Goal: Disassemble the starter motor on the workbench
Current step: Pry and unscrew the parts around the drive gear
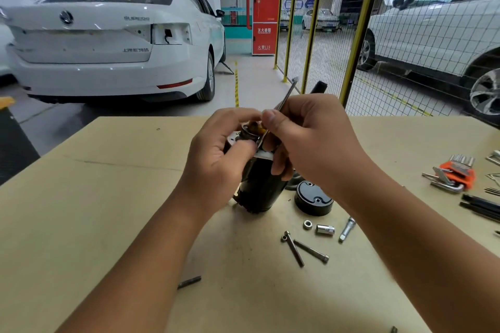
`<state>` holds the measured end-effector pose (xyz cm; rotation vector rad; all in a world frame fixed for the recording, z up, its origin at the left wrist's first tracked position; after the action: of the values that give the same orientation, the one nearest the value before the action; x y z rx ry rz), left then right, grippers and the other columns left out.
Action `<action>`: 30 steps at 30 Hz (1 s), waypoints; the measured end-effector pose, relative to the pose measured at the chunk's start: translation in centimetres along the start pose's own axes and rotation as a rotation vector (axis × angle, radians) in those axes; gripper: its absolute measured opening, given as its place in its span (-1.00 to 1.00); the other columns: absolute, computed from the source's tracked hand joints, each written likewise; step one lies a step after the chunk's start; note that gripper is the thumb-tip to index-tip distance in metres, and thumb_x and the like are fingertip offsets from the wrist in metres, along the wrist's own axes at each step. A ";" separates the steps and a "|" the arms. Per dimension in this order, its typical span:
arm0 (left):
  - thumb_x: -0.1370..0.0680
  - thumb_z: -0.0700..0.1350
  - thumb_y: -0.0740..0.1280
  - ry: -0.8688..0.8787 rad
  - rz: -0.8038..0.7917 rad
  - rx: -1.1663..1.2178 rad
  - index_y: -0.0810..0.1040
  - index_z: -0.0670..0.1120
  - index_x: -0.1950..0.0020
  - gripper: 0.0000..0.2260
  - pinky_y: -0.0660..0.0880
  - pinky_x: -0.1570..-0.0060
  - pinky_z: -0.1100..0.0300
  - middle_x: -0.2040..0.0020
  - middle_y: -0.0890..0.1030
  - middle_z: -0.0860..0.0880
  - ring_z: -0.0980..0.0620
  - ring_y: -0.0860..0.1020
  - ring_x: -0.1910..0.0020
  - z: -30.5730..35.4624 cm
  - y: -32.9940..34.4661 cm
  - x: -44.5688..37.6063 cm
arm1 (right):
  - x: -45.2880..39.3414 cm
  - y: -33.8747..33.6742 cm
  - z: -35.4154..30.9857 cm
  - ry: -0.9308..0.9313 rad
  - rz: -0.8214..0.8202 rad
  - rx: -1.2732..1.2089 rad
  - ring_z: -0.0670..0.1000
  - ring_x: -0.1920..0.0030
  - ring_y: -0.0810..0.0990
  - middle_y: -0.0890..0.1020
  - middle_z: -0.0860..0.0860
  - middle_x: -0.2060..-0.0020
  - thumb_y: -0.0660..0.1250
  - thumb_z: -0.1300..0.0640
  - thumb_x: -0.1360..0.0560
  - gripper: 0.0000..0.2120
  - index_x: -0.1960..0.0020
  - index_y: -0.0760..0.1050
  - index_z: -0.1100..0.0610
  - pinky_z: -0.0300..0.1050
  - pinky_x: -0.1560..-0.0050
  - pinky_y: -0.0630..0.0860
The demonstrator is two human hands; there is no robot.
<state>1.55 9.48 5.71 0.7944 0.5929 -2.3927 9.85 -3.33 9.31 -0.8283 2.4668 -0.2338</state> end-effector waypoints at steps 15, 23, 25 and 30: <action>-0.57 -0.15 0.43 0.187 0.103 -0.270 0.71 -0.13 -0.13 -0.84 0.49 -0.06 0.40 0.03 0.68 0.04 0.16 0.62 0.01 0.8 0.6 -0.4 | -0.5 -4.0 -3.3 -0.126 0.210 0.143 0.09 0.55 0.63 0.63 0.16 0.44 0.34 -0.21 -0.59 -0.49 0.20 0.58 0.26 0.11 0.55 0.58; -0.57 -0.20 0.42 0.208 0.027 -0.226 0.67 -0.08 -0.13 -0.85 0.47 -0.06 0.40 0.03 0.64 0.09 0.15 0.60 0.00 0.7 0.7 -0.3 | -1.1 -4.0 -3.4 -0.058 0.110 0.092 0.15 0.57 0.61 0.63 0.25 0.40 0.38 -0.08 -0.59 -0.54 0.20 0.59 0.33 -0.07 0.55 0.52; -0.57 -0.19 0.43 0.209 0.025 -0.228 0.68 -0.09 -0.13 -0.85 0.46 -0.05 0.39 0.03 0.63 0.10 0.14 0.60 0.00 0.6 0.8 -0.3 | -1.0 -4.1 -3.5 -0.045 0.117 0.142 0.13 0.58 0.61 0.64 0.22 0.43 0.40 -0.04 -0.58 -0.57 0.22 0.60 0.33 -0.05 0.54 0.54; -0.56 -0.20 0.44 0.229 0.046 -0.227 0.68 -0.06 -0.08 -0.88 0.49 -0.04 0.31 0.05 0.64 0.09 0.09 0.61 0.02 0.4 0.8 -0.3 | -1.2 -4.6 -3.6 0.078 0.123 0.247 0.16 0.59 0.61 0.63 0.21 0.48 0.34 0.00 -0.62 -0.53 0.26 0.59 0.38 -0.08 0.57 0.52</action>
<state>2.12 8.73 5.99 0.9751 0.9090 -2.1594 11.15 -6.32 14.34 -0.5715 2.4851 -0.5221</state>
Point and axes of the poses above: each hand's wrist, its own x-axis away from the middle knuckle, its own y-axis out of the palm, z = x × y, the point moved 4 cm from there along -x, towards the middle knuckle
